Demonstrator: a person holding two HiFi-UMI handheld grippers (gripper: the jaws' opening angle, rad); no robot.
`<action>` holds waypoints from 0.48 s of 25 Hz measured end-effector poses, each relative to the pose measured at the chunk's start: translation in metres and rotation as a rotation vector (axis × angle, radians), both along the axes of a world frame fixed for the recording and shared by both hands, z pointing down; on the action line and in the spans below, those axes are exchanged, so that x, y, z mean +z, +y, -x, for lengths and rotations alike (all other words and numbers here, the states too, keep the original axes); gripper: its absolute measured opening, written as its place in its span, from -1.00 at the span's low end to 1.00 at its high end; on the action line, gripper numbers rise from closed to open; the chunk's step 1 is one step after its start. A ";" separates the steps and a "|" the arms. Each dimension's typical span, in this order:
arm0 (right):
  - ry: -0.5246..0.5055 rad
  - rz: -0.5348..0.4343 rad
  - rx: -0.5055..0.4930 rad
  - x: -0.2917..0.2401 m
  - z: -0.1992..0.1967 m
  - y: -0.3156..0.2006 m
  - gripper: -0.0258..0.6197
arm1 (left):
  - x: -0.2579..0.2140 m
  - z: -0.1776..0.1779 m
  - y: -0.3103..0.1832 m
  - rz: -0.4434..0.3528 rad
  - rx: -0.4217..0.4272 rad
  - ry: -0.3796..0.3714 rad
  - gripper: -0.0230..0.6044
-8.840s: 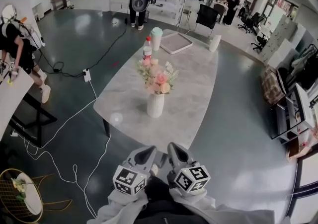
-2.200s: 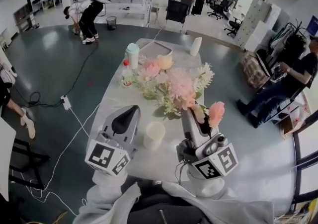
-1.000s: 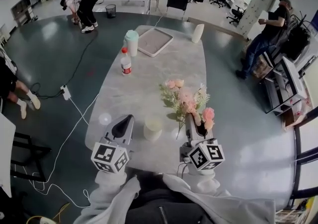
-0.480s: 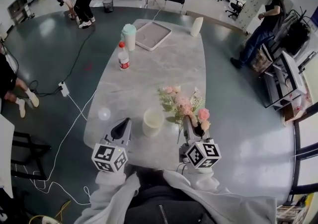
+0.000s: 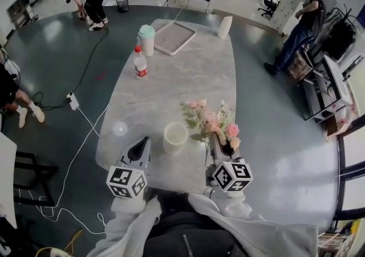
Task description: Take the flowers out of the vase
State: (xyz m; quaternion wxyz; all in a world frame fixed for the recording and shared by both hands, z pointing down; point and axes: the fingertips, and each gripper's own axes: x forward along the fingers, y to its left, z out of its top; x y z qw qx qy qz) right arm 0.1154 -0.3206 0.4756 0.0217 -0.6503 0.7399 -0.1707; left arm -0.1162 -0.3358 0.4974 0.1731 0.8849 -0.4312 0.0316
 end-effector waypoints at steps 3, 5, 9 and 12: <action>-0.004 -0.002 -0.003 0.000 0.001 -0.001 -0.65 | 0.002 -0.002 0.001 0.004 0.001 0.002 -0.92; -0.002 -0.005 -0.006 -0.001 0.002 -0.001 -0.65 | 0.003 -0.004 -0.001 0.007 0.003 0.003 -0.92; 0.001 -0.007 -0.007 -0.002 0.002 0.001 -0.65 | 0.003 -0.005 0.003 0.008 0.005 0.004 -0.92; 0.001 -0.006 -0.004 -0.001 0.002 0.003 -0.65 | 0.005 -0.005 0.005 0.009 0.006 0.003 -0.92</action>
